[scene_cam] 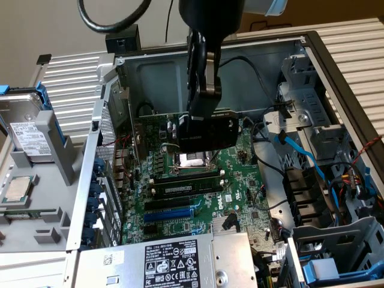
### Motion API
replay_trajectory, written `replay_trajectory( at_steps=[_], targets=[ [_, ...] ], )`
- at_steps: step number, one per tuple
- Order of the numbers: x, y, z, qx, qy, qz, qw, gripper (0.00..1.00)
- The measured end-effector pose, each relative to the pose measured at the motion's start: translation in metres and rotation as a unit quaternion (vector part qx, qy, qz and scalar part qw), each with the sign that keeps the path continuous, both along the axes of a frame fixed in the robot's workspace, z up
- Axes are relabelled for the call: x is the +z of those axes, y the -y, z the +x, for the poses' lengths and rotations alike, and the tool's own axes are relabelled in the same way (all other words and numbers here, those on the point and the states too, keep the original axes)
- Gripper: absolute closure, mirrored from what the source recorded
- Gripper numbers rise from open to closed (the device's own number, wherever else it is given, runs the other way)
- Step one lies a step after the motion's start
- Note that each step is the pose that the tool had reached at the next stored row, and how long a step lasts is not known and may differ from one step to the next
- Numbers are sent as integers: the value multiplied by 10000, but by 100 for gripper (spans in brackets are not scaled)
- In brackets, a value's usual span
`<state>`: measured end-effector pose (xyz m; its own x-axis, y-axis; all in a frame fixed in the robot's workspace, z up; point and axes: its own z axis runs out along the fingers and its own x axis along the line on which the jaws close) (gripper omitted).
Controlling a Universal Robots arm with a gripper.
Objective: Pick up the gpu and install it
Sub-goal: 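Insert the gpu into the slot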
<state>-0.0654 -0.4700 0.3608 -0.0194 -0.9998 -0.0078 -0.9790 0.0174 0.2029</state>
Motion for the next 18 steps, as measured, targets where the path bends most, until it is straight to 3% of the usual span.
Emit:
replay_trajectory(
  at_steps=[3, 5, 6, 8, 10, 18],
  targets=[
    [-36, 78, -10, 0, 22, 1, 10000, 74],
    [-53, 107, -19, 0, 73, 0, 10000, 74],
    [-61, 115, -24, 0, 112, 0, 9999, 74],
    [-77, 121, -40, 0, 197, 1, 9998, 74],
    [-96, 121, -77, 0, 256, 1, 9997, 74],
    [-167, 114, -183, -47, 373, 0, 9993, 74]
  ],
)
